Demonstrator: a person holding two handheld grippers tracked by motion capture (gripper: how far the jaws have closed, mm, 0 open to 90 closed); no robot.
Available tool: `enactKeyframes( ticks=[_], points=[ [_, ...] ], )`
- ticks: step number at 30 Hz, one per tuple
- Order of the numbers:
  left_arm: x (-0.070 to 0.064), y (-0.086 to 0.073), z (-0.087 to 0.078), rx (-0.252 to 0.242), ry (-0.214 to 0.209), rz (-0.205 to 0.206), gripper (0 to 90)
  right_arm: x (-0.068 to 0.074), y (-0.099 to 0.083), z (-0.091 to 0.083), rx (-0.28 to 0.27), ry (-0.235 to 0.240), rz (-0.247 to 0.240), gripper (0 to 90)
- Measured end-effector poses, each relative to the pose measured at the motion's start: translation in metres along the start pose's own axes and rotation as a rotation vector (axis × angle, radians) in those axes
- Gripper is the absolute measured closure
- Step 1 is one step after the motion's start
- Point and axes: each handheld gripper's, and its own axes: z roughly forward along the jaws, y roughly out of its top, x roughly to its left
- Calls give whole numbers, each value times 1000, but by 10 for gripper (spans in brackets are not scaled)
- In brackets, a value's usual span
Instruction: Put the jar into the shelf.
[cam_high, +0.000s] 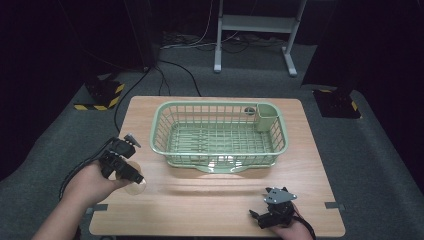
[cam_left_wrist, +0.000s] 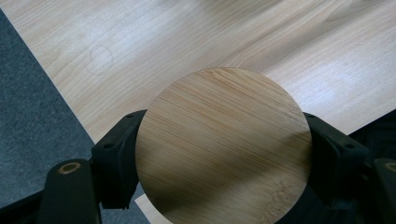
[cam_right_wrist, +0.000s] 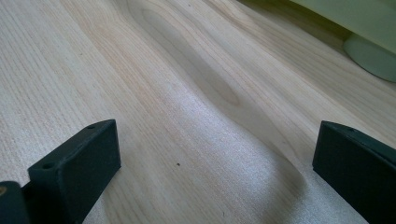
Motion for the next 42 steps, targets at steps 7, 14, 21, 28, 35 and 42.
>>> enactKeyframes(
  ticks=[7,14,21,28,35,42],
  points=[
    [1,13,-10,7,11,-4,241,0,0,0,-2,1,0,4],
    [2,22,-19,-5,14,-7,241,0,0,0,-4,3,0,4],
    [0,31,-33,-20,18,-4,241,0,0,0,-5,3,-1,5],
    [0,39,-47,-29,25,1,241,0,0,-1,-6,3,0,5],
    [-3,51,-65,-71,29,0,241,0,0,-1,-5,3,-1,4],
    [-12,65,-75,-87,28,19,241,0,0,-1,-4,4,0,4]
  ],
)
